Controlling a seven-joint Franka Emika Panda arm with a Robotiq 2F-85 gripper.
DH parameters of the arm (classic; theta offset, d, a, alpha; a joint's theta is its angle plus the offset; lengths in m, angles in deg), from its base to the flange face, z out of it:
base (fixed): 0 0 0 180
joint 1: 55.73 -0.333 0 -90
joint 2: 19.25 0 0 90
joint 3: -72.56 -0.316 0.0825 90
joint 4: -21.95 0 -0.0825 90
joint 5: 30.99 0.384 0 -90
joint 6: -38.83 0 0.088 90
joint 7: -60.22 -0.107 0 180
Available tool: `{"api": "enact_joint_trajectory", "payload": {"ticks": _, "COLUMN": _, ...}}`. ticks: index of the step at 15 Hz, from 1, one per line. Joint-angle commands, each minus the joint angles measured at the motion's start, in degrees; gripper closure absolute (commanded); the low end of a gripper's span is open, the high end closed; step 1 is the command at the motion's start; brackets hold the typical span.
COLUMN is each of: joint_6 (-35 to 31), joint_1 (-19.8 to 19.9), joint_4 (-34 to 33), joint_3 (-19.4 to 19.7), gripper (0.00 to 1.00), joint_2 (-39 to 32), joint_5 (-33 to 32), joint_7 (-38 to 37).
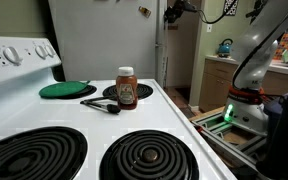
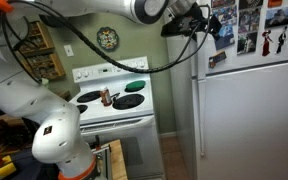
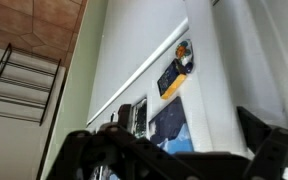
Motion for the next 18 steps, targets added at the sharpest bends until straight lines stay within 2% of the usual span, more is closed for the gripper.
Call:
{"api": "enact_joint_trajectory", "payload": {"ticks": 1, "joint_6": -0.6, "joint_1": 4.0, "joint_4": 0.5, "joint_3": -0.2, "gripper": 0.00, "joint_2": -0.2, "joint_5": -4.6, "joint_7": -3.5}}
{"api": "enact_joint_trajectory", "payload": {"ticks": 9, "joint_6": -0.3, "joint_1": 5.9, "joint_4": 3.1, "joint_3": 0.6, "gripper": 0.00, "joint_2": 2.4, "joint_5": -7.5, "joint_7": -5.2}}
{"api": "enact_joint_trajectory", "payload": {"ticks": 13, "joint_6": 0.1, "joint_1": 7.4, "joint_4": 4.9, "joint_3": 2.7, "gripper": 0.00, "joint_2": 4.5, "joint_5": -7.7, "joint_7": -3.5}}
{"api": "enact_joint_trajectory", "payload": {"ticks": 18, "joint_6": 0.1, "joint_1": 13.5, "joint_4": 5.7, "joint_3": 5.1, "gripper": 0.00, "joint_2": 5.8, "joint_5": -12.7, "joint_7": -3.9}}
